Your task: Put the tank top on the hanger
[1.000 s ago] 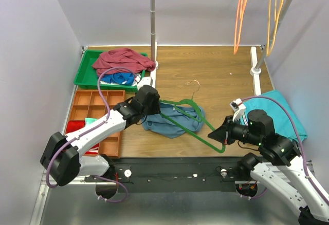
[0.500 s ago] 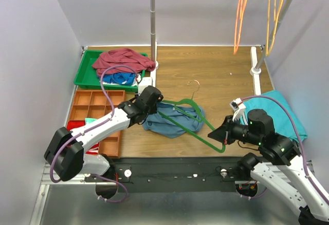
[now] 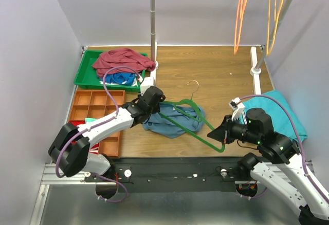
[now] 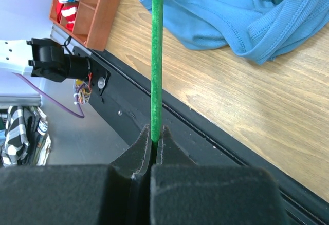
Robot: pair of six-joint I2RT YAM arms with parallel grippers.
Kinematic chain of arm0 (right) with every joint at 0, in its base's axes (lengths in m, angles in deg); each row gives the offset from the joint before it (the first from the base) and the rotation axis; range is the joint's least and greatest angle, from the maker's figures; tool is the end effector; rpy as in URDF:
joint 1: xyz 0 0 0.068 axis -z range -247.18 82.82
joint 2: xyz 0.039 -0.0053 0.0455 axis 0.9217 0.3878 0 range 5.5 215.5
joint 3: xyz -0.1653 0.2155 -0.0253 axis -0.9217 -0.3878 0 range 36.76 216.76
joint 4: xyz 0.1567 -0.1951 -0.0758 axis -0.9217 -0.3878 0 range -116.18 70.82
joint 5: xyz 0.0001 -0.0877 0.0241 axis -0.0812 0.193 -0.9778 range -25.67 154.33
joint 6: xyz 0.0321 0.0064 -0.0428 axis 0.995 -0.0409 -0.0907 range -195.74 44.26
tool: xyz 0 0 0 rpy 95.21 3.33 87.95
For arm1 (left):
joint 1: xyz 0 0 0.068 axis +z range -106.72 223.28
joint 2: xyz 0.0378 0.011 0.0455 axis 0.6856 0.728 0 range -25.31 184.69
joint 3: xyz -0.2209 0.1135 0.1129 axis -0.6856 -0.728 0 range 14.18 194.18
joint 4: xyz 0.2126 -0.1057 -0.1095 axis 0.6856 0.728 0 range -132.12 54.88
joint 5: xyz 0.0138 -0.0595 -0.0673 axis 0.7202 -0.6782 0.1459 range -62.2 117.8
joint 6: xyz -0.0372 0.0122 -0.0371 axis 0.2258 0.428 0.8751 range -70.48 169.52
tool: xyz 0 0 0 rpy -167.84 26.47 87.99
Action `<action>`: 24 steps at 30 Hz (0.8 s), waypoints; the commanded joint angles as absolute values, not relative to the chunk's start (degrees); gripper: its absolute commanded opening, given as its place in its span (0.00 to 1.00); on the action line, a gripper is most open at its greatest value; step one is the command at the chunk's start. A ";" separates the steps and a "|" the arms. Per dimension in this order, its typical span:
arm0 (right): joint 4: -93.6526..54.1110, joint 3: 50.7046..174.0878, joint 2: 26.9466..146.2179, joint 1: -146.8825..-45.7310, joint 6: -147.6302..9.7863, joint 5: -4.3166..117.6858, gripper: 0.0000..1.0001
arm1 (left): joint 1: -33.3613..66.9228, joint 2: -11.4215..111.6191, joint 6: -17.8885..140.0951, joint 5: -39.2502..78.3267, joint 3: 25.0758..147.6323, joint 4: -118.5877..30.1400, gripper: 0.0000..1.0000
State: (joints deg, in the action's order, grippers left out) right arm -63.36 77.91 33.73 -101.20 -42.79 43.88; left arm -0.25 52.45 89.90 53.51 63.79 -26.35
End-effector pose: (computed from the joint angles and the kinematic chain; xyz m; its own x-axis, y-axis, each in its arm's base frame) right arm 0.0797 0.0688 0.2960 -0.7807 0.0878 -0.6187 -0.4137 0.6694 0.6170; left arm 0.2172 -0.1849 0.2352 -0.6383 -0.1987 -0.7437 -0.0257 0.9711 -0.2374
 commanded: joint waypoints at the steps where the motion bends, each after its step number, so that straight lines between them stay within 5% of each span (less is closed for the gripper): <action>1: -61.80 80.71 33.80 -101.02 -42.87 43.58 0.01 | -0.40 54.67 91.80 54.78 62.26 -29.20 0.45; 5: -61.80 81.06 34.06 -101.19 -42.78 43.50 0.01 | -0.49 55.73 91.97 55.22 61.91 -29.72 0.38; 11: -60.22 79.92 34.86 -101.19 -42.43 41.14 0.01 | -0.49 53.01 90.31 56.01 63.39 -27.72 0.01; 24: -60.13 80.00 37.84 -101.11 -44.71 34.70 0.01 | -1.54 45.80 80.21 58.47 68.32 -19.80 0.00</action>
